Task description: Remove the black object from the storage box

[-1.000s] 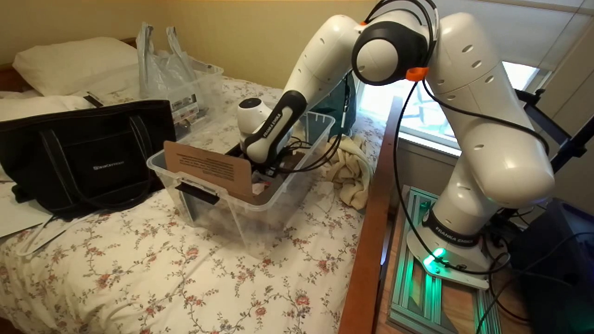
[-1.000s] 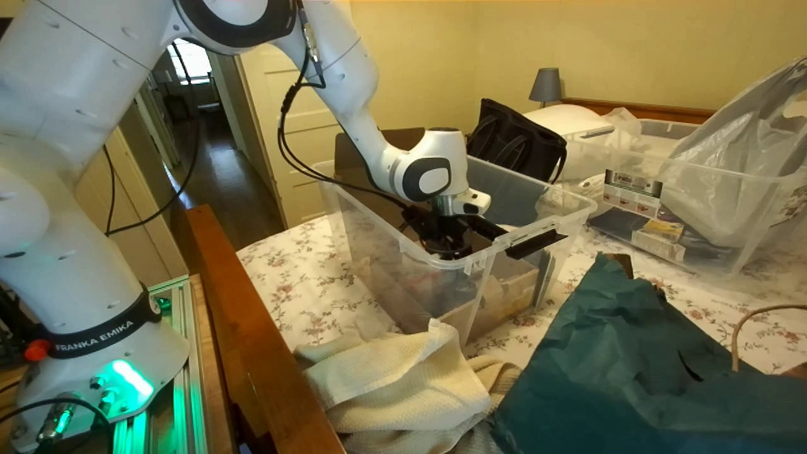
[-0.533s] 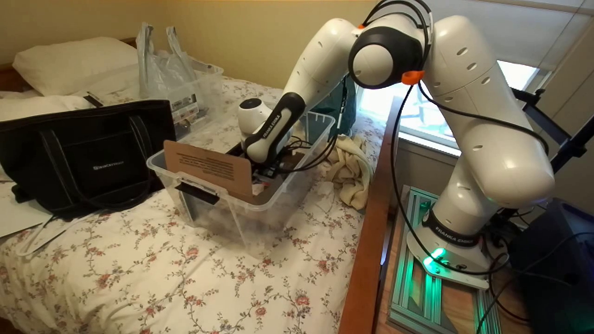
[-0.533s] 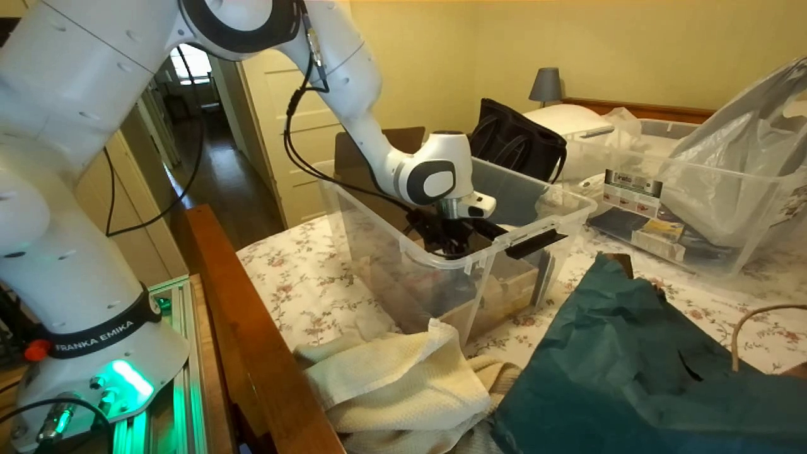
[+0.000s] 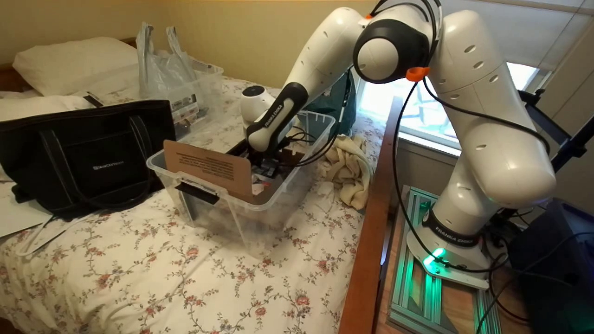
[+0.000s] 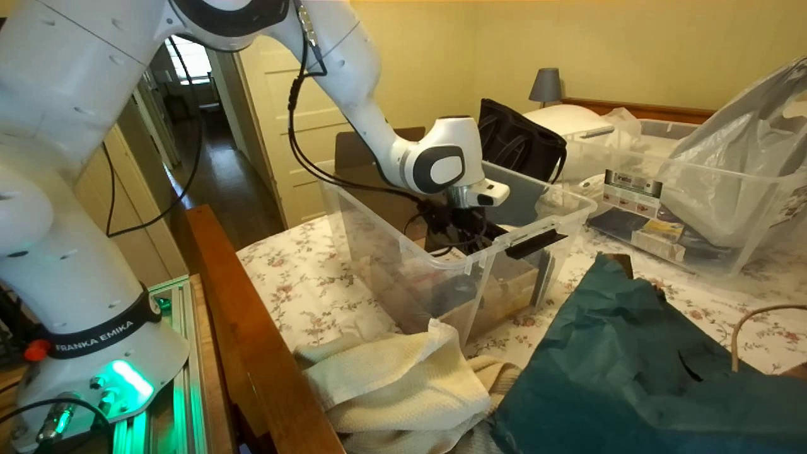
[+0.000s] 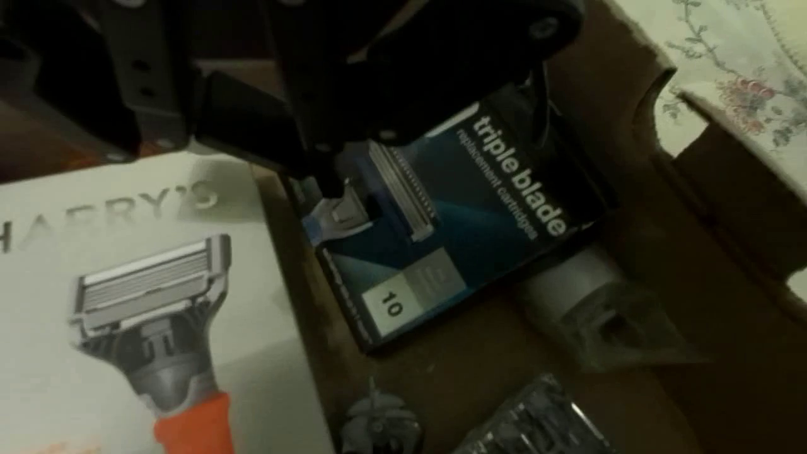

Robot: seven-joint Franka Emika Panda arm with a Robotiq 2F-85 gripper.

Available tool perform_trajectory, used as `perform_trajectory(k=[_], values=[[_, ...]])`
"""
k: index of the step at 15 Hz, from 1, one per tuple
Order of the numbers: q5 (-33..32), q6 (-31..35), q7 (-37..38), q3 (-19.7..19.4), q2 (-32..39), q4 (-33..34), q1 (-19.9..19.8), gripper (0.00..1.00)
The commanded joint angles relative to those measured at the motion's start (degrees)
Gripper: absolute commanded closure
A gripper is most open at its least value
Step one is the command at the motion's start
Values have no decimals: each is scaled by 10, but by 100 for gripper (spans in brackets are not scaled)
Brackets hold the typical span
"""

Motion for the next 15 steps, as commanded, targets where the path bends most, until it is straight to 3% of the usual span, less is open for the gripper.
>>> perform_trajectory(k=[1, 2, 4, 13, 15], values=[[4, -19, 29, -23, -33, -20, 19, 99], [3, -25, 31, -24, -34, -18, 20, 74], [-1, -48, 18, -17, -26, -8, 16, 67], [0, -90, -29, 19, 12, 13, 5, 4], [0, -91, -38, 25, 19, 15, 5, 0]])
